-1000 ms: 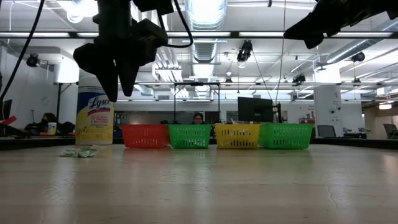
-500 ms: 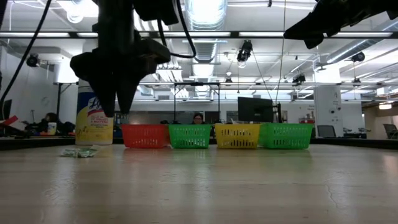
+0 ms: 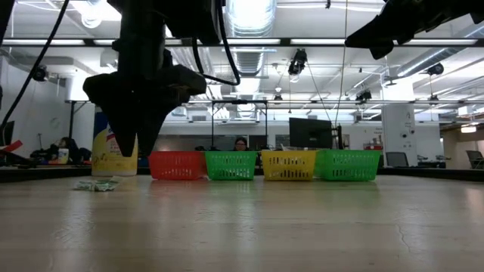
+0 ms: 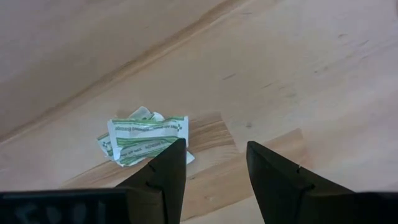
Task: Pick & Place First Aid Supplies
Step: Put the green bandage into the red bin
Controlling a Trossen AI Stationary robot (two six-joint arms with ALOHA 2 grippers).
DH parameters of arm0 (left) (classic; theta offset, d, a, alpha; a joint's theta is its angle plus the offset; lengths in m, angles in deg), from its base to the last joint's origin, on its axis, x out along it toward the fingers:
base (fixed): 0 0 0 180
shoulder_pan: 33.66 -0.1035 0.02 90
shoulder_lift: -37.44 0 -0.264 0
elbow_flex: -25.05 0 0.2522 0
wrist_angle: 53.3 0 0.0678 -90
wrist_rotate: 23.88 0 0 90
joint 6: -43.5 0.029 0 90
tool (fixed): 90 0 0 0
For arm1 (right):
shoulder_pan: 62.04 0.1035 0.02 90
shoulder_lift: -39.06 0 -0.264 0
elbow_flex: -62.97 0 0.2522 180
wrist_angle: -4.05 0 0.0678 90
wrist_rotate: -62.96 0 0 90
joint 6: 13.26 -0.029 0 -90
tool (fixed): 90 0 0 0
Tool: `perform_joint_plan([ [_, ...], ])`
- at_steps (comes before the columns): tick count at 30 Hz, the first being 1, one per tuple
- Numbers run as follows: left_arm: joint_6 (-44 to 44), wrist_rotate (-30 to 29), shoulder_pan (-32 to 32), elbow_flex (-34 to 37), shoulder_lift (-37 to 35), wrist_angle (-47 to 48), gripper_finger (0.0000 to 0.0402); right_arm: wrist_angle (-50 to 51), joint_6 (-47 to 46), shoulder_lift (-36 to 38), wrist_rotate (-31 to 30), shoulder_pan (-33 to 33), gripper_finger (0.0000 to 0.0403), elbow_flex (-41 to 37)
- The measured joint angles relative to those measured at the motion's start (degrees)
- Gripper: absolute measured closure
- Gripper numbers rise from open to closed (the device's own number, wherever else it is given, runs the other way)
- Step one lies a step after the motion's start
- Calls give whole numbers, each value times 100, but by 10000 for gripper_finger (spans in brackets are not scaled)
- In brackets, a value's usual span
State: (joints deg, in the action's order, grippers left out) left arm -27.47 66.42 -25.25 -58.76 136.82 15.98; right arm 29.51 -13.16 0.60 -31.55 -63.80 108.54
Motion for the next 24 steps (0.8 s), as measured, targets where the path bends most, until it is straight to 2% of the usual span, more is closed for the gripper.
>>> perform_joint_plan([
  [16,-25,14,101,0,410,40,241,0,5,0,0,0,351,1],
  [24,-23,-284,101,0,426,146,241,0,7,0,0,0,351,0],
])
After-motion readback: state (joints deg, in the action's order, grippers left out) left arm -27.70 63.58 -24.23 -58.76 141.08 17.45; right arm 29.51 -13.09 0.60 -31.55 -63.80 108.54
